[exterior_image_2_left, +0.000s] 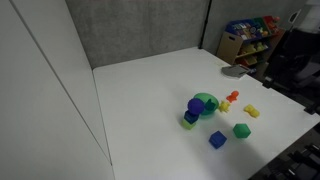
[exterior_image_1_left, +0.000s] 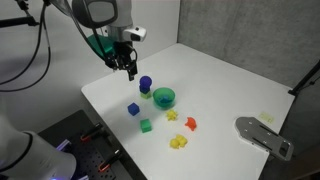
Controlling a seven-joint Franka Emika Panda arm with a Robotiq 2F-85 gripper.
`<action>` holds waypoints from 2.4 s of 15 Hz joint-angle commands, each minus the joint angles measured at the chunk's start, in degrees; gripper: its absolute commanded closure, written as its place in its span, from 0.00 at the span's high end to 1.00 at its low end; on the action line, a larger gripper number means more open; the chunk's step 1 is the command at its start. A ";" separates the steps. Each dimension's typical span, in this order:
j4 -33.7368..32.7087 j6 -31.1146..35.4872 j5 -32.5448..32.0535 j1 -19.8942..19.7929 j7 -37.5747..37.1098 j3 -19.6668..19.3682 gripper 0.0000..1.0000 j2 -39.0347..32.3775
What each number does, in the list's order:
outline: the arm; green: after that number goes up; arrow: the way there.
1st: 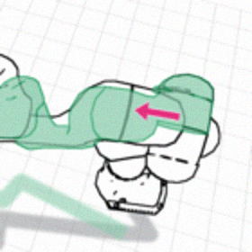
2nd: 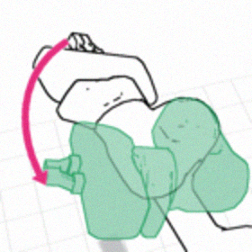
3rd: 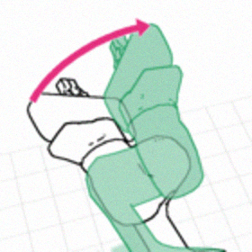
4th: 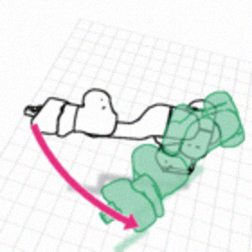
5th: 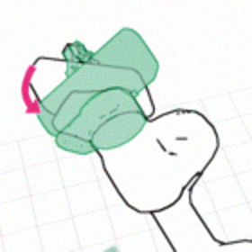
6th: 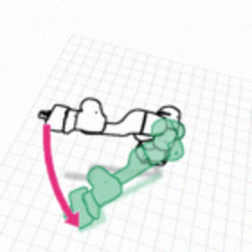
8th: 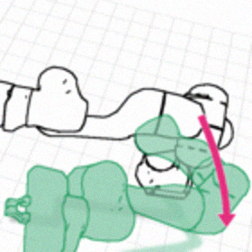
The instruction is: Move the blue toy block to the right, then stack the dark green toy block on top of the blue toy block
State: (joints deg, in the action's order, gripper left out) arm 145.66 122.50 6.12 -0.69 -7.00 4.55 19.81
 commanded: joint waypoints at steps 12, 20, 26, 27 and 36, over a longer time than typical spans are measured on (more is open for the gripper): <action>1.41 12.34 -3.02 2.47 -1.48 0.37 1.00 -16.19; -0.81 24.14 2.81 4.38 4.40 1.09 1.00 -28.51; -3.15 33.92 -0.14 6.62 2.01 1.36 1.00 -39.16; -3.67 34.94 -0.76 7.26 1.55 1.11 1.00 -40.66; -9.90 43.84 -6.72 15.25 -4.13 -4.88 1.00 -53.60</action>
State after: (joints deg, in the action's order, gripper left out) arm 138.72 164.69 0.55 12.54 -8.99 1.38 -30.13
